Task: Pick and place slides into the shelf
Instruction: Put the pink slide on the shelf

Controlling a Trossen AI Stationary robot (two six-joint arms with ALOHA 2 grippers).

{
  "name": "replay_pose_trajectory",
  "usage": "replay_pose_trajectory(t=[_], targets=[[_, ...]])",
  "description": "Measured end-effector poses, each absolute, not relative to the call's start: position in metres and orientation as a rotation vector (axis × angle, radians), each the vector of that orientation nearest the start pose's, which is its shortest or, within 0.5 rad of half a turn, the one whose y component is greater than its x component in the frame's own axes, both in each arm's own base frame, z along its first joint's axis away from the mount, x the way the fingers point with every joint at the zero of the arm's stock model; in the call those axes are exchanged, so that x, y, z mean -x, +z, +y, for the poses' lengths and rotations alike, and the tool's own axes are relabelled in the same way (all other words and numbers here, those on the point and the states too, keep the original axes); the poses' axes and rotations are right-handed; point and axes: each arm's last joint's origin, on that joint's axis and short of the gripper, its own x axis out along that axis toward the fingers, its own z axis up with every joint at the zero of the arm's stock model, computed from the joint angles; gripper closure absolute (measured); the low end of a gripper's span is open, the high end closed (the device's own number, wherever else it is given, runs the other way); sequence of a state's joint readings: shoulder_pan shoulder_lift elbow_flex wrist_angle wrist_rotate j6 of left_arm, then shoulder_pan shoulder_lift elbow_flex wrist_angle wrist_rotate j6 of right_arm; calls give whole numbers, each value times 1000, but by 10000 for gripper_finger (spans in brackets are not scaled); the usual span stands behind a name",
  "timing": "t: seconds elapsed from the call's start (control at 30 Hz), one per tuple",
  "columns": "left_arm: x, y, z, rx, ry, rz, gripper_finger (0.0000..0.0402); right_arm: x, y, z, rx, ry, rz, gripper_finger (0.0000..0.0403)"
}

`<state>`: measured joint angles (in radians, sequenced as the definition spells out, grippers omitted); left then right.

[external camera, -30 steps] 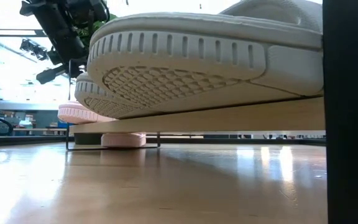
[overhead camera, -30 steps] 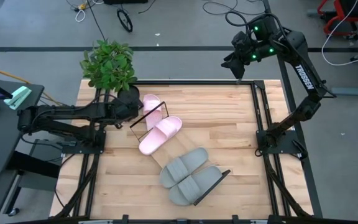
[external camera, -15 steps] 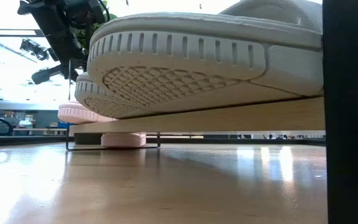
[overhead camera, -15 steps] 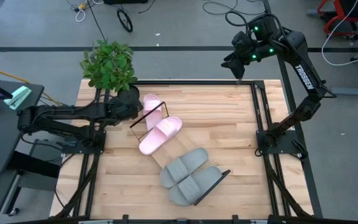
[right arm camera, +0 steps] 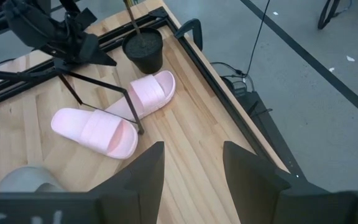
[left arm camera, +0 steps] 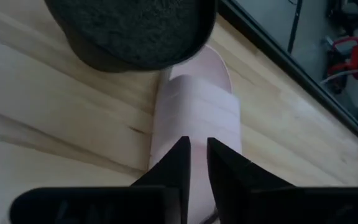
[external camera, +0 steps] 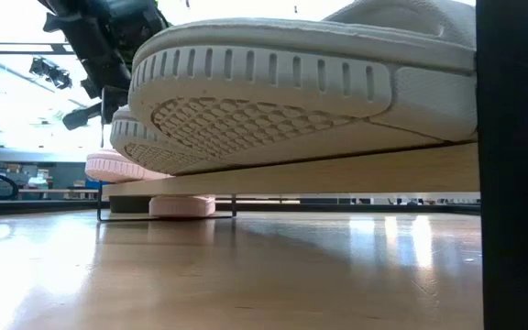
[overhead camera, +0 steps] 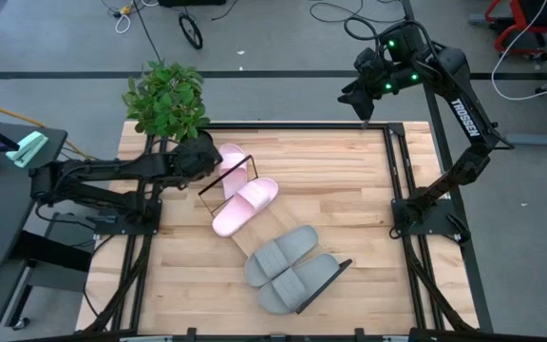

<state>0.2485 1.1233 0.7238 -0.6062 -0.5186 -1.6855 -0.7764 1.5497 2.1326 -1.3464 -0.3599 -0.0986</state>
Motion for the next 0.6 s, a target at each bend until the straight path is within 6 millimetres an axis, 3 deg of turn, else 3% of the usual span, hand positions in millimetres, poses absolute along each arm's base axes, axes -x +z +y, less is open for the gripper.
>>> replay_pose_trajectory(t=[0.13, 0.47, 0.6], targets=[[-197, 222, 67, 1330, 1332, 168, 317, -189, 487, -171, -320, -362, 665, 234], [-213, 213, 70, 1360, 1259, 231, 195, -189, 487, -171, -317, -353, 664, 234], [-218, 205, 70, 1366, 1266, 271, 164, -189, 487, -170, -321, -347, 665, 234]])
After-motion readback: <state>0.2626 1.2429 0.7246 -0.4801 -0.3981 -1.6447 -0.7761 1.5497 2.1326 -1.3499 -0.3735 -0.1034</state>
